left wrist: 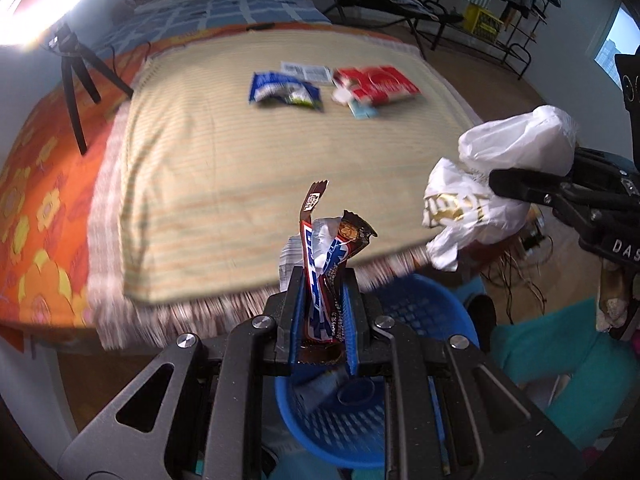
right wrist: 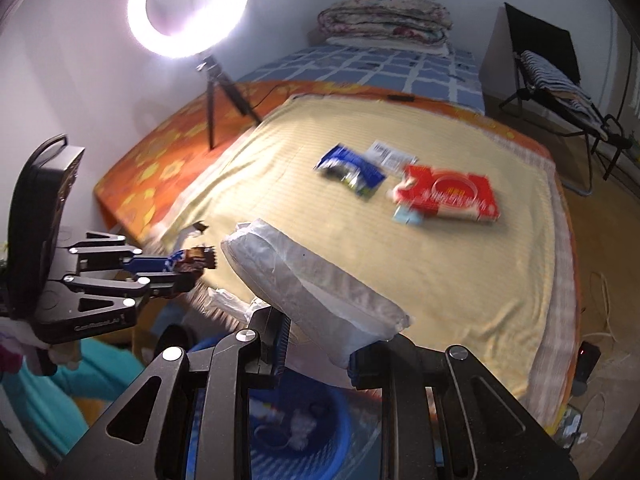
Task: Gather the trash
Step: 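Carry the wrapper and plastic bag over the blue basket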
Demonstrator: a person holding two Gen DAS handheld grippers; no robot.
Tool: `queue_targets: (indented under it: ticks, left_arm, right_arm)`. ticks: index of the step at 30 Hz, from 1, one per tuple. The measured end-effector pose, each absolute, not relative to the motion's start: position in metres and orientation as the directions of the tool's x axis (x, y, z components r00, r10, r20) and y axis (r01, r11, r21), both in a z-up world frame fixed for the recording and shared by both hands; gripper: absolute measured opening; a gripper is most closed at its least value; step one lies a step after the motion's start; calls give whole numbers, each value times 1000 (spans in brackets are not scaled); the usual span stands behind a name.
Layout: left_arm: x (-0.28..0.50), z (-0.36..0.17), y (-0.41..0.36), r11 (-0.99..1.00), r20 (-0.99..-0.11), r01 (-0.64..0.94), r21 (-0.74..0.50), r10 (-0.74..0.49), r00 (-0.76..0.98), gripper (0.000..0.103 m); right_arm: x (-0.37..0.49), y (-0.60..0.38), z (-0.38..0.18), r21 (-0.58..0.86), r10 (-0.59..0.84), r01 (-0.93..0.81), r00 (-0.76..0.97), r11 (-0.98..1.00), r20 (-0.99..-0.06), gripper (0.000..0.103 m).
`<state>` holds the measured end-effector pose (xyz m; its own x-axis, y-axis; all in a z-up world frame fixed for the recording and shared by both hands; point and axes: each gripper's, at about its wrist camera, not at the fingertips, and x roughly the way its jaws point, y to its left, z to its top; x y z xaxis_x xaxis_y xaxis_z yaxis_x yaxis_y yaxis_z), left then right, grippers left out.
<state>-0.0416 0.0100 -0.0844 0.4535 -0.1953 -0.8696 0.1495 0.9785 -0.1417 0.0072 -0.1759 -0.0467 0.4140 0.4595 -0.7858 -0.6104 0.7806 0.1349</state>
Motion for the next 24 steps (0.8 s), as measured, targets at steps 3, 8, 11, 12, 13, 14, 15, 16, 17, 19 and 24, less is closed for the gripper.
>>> queue_targets:
  ticks: [3, 8, 11, 12, 13, 14, 15, 16, 17, 19, 24]
  left_arm:
    - [-58, -94, 6, 976, -878, 147, -162, -210, 430, 16]
    - [-84, -119, -4, 974, -902, 156, -164, -212, 376, 16]
    - [-95, -135, -9, 973, -917, 159, -165, -211, 339, 16]
    - [-99, -141, -11, 973, -923, 160, -165, -210, 322, 16]
    - [-101, -145, -12, 973, -926, 161, -167, -210, 313, 16]
    - [-103, -149, -13, 973, -929, 161, -168, -210, 306, 16]
    - [-107, -154, -14, 973, -932, 158, -170, -210, 295, 16]
    - [-108, -157, -14, 972, -934, 157, -173, -212, 289, 16]
    - [-110, -159, -15, 972, -935, 155, -175, -213, 283, 16]
    - [-113, -166, -16, 973, -940, 151, -175, -211, 268, 16]
    - [-118, -178, -21, 974, -951, 165, -158, -195, 241, 16]
  right_arm:
    - [-12, -174, -56, 129, 453, -626, 392, 769, -801, 21]
    - [-39, -173, -75, 149, 449, -639, 338, 755, -827, 21]
    - [-50, -173, -91, 150, 433, -644, 307, 750, -847, 21]
    - [-53, -174, -95, 150, 428, -644, 299, 750, -853, 21]
    - [-55, -175, -101, 152, 421, -642, 289, 752, -860, 21]
    - [-58, -176, -107, 156, 414, -638, 276, 754, -868, 21]
    - [-59, -177, -111, 159, 410, -636, 269, 755, -871, 21]
    - [-60, -178, -115, 163, 407, -632, 263, 757, -875, 21]
    - [-62, -179, -119, 165, 404, -629, 258, 760, -878, 21]
    - [-65, -181, -125, 168, 398, -624, 250, 763, -883, 21]
    - [-70, -183, -135, 170, 388, -621, 234, 765, -892, 21]
